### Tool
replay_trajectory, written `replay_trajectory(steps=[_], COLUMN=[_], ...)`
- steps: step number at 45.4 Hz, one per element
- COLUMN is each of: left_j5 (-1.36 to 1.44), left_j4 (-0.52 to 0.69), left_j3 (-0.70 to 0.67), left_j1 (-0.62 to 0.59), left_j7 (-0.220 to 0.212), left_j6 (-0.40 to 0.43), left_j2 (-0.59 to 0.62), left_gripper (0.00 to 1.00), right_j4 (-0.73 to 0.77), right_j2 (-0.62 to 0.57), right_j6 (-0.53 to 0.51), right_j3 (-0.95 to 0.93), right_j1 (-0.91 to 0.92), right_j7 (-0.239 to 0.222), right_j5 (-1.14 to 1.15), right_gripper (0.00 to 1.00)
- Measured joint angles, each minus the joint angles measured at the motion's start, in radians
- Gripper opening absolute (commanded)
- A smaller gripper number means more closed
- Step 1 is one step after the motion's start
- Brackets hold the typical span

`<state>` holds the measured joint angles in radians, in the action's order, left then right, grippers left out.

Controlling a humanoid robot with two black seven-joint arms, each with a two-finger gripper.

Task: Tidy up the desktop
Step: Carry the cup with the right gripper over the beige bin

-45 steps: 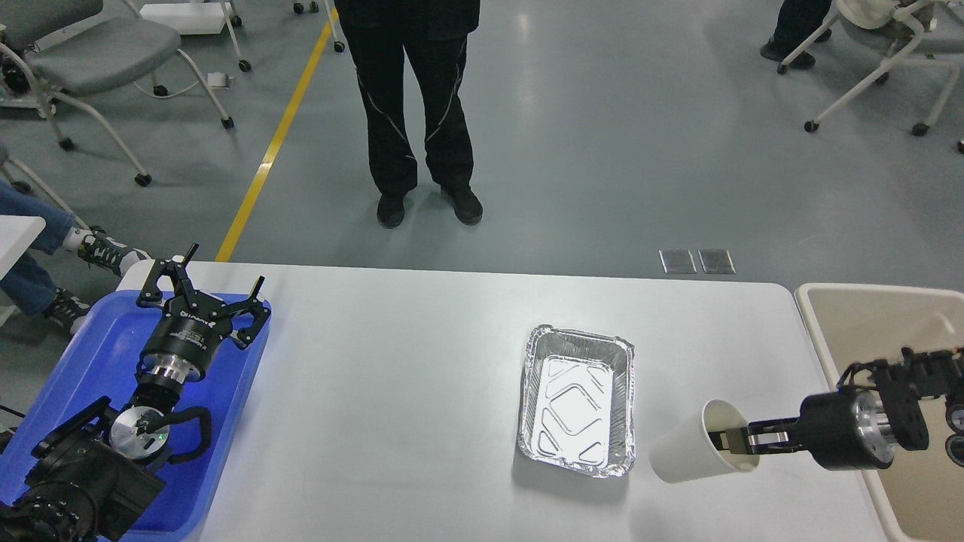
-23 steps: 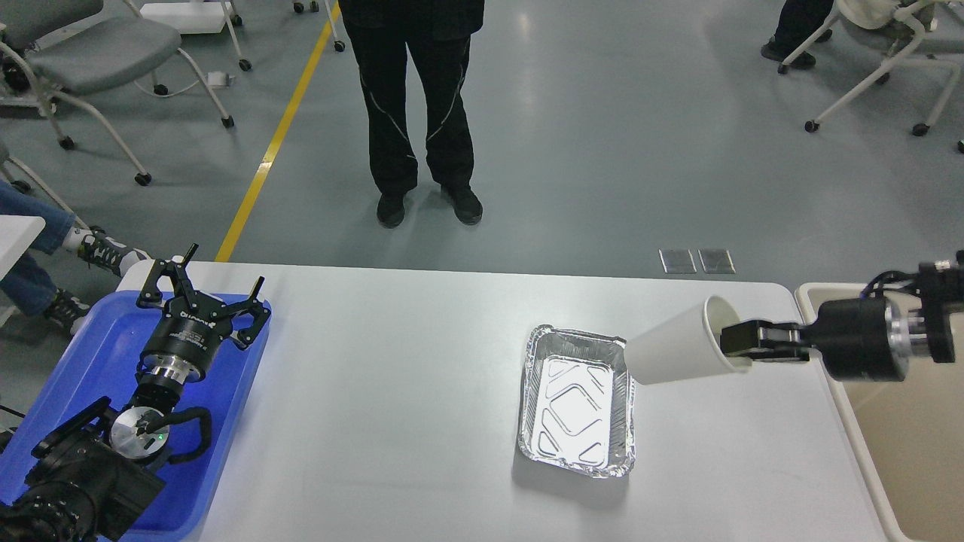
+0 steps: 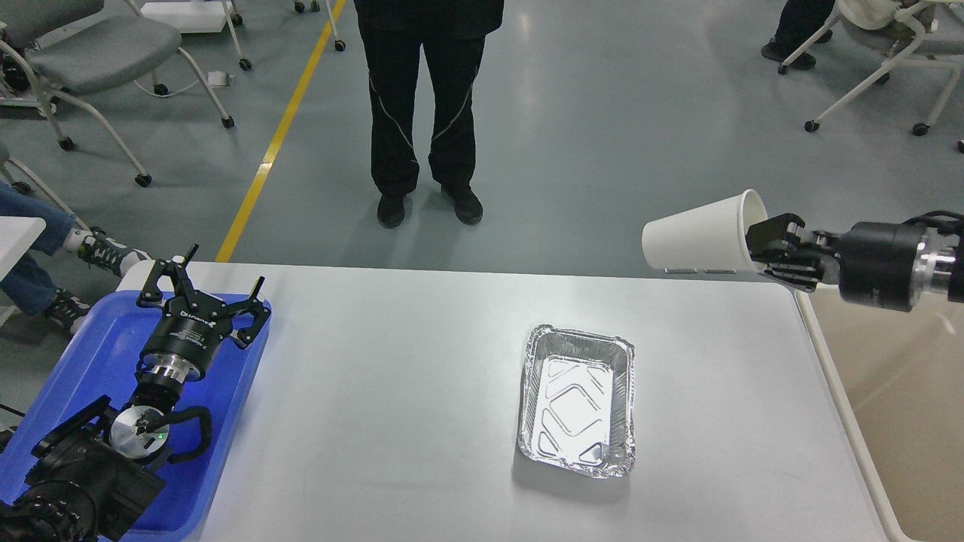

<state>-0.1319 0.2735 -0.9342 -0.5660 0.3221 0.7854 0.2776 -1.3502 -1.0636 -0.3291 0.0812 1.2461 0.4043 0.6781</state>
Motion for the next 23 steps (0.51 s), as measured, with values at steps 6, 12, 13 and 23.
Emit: replay_trajectory(steps=[6,12,13,23], left_j5=[0.000,0.000,0.000,0.000], left_j4=[0.000,0.000,0.000,0.000], left_j3=[0.000,0.000,0.000,0.000], left_j1=[0.000,0.000,0.000,0.000], left_j7=[0.000,0.000,0.000,0.000], left_j6=[0.000,0.000,0.000,0.000], left_j2=[0.000,0.000,0.000,0.000], left_gripper=[1.00,1.00,1.00,1.00], right_j4=[0.120,0.253,0.273,0.546], right_j2=[0.019,0.035,0.037,0.081], right_j6=[0.045,0.087,0.093,0.154], right_j3=[-0.003,-0.001,0.000,0.004], right_j1=[-0.027,-0.058,-0.064,-0.160], right_j7=[-0.001,-0.003,-0.003,-0.025], right_j5=[-0.111,-0.238,-0.256,-0.434], right_gripper=[0.00,0.00,0.00,0.00])
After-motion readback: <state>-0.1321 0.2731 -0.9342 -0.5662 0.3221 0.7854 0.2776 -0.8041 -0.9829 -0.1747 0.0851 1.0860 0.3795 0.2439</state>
